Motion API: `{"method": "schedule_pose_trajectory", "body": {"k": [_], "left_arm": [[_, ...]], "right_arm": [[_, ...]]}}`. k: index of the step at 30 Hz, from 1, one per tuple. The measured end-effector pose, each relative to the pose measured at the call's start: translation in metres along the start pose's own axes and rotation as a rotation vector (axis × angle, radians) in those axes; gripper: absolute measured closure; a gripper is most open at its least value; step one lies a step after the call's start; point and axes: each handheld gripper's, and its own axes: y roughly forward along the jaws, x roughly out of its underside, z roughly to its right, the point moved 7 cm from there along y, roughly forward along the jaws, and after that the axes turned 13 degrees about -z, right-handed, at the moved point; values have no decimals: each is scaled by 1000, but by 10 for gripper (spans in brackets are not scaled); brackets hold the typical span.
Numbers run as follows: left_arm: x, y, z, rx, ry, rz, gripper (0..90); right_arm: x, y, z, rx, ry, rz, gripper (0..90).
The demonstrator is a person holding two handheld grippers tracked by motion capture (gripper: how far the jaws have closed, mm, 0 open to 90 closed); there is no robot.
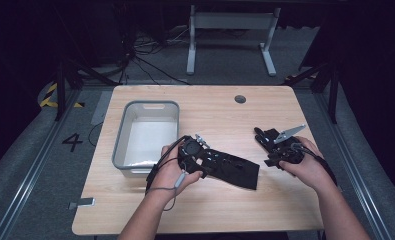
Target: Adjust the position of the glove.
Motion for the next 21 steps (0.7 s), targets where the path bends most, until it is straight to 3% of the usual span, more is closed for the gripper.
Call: {"method": "schedule_pose_trajectory", "body": {"k": [3,10,14,18,21], "left_arm": [[0,1,0,1,2,-5,424],[-1,-4,2,88,1,47,553],[-2,-2,7,195,-55,90,635],[-4,4,4,165,-83,86,617],[-6,11,3,162,-131,67,561]], "right_arm": [[1,-1,0,3,-6,1,672],[-1,-1,-3,-26,11,23,656],[-3,-1,-6,-80,54,58,652],[-3,1,-7,-87,71,64,652],[-4,4,-9,-89,82,66,640]]}}
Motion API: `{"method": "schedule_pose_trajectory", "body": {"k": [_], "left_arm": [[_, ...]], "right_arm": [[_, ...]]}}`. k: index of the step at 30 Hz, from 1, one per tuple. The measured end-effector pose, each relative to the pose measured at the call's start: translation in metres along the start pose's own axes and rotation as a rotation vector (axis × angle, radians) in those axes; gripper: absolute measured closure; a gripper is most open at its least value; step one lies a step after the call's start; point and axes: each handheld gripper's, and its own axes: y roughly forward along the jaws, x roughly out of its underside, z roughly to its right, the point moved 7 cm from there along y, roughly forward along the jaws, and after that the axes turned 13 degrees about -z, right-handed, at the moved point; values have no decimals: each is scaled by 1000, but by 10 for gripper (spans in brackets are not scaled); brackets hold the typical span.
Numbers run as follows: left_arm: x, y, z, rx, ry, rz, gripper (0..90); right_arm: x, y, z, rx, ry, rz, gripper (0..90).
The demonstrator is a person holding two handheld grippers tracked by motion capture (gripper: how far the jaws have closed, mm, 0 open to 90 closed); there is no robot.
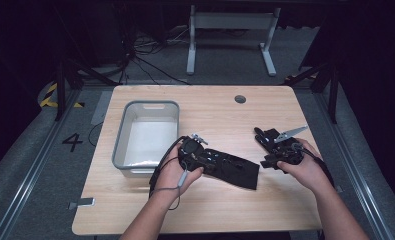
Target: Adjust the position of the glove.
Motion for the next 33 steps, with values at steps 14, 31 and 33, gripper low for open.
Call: {"method": "schedule_pose_trajectory", "body": {"k": [14,31,33], "left_arm": [[-2,36,-15,-101,-49,-69,536],[-1,56,-23,-112,-70,-116,576],[-1,56,-24,-124,-67,-116,617]], "right_arm": [[0,16,3,60,11,-6,599],[-6,40,3,69,89,2,555],[-6,42,2,73,85,-4,550]]}}
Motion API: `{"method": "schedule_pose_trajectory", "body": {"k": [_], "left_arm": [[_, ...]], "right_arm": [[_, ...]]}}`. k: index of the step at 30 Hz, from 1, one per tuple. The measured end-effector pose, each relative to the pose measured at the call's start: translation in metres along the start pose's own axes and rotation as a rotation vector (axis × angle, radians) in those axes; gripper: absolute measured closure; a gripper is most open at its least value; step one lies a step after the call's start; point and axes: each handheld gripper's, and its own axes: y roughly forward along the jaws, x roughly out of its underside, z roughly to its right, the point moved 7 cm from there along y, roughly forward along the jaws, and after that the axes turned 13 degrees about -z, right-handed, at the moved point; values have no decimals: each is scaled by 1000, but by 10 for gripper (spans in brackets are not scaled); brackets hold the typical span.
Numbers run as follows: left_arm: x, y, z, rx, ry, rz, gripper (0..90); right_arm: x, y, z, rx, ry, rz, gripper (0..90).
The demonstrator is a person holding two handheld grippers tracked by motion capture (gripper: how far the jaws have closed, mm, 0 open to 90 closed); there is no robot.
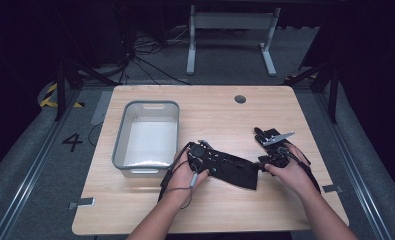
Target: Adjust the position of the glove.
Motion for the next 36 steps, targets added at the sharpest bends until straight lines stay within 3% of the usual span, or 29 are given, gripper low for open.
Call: {"method": "schedule_pose_trajectory", "body": {"k": [8,11,18,22,28,36], "left_arm": [[0,0,-1,-27,7,0,692],[0,0,-2,-31,7,0,713],[0,0,-3,-33,2,-1,812],[1,-1,-3,-44,8,-2,869],[1,-2,-2,-41,13,3,880],[2,-11,0,-38,23,30,882]], "right_arm": [[-1,4,-6,47,-59,-12,597],[-1,4,-7,46,-61,-12,607],[-2,4,-10,15,-65,-27,750],[-2,4,-12,20,-74,-29,799],[-2,2,-12,46,-91,-25,858],[-2,-4,-13,64,-101,-15,869]]}}
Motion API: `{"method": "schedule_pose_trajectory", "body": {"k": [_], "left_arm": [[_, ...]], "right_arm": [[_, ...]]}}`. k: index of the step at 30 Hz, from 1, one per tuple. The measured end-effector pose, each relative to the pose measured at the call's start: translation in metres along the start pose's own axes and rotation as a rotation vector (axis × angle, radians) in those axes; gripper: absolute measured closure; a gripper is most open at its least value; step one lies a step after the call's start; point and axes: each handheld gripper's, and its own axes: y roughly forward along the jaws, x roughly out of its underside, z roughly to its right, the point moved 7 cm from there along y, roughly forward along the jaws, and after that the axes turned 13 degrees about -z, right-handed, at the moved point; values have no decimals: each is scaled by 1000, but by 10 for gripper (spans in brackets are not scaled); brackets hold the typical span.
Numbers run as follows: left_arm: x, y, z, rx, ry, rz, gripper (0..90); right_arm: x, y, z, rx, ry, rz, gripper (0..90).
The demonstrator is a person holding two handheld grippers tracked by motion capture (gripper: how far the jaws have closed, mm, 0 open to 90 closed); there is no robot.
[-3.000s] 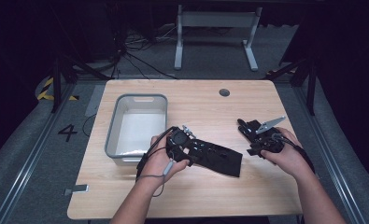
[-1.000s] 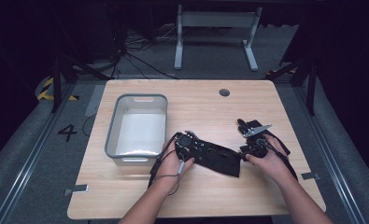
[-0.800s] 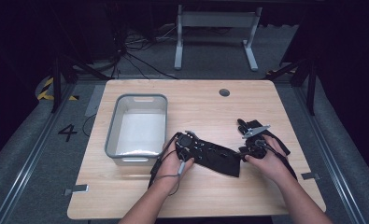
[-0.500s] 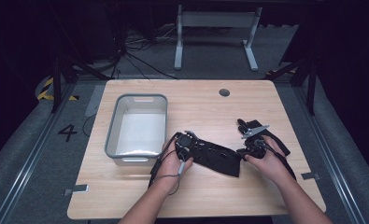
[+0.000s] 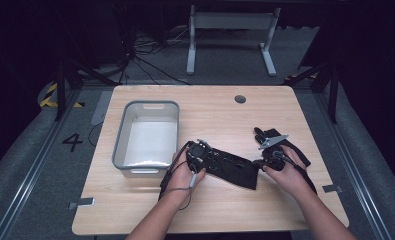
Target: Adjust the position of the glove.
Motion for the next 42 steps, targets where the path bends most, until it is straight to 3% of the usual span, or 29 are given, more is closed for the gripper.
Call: {"method": "schedule_pose_trajectory", "body": {"k": [10,15,16,17,20,25,33,42], "left_arm": [[2,-18,16,-13,36,34,883],[6,-35,36,-44,90,49,883],[7,-41,46,-38,106,53,883],[7,-41,46,-38,106,53,883],[10,-49,66,-31,157,38,882],[13,-53,81,-10,189,10,882],[18,-43,92,25,247,-96,883],[21,-31,93,61,263,-168,883]], "right_arm": [[-3,-22,1,55,-21,93,873],[-2,-38,-1,79,-35,124,874],[0,-44,-3,83,-40,129,874],[0,-44,-3,83,-40,129,874],[6,-53,-5,90,-47,108,873],[13,-59,-4,52,-49,84,873],[23,-49,0,-1,-31,-1,872],[28,-33,-1,-24,-34,-72,871]]}}
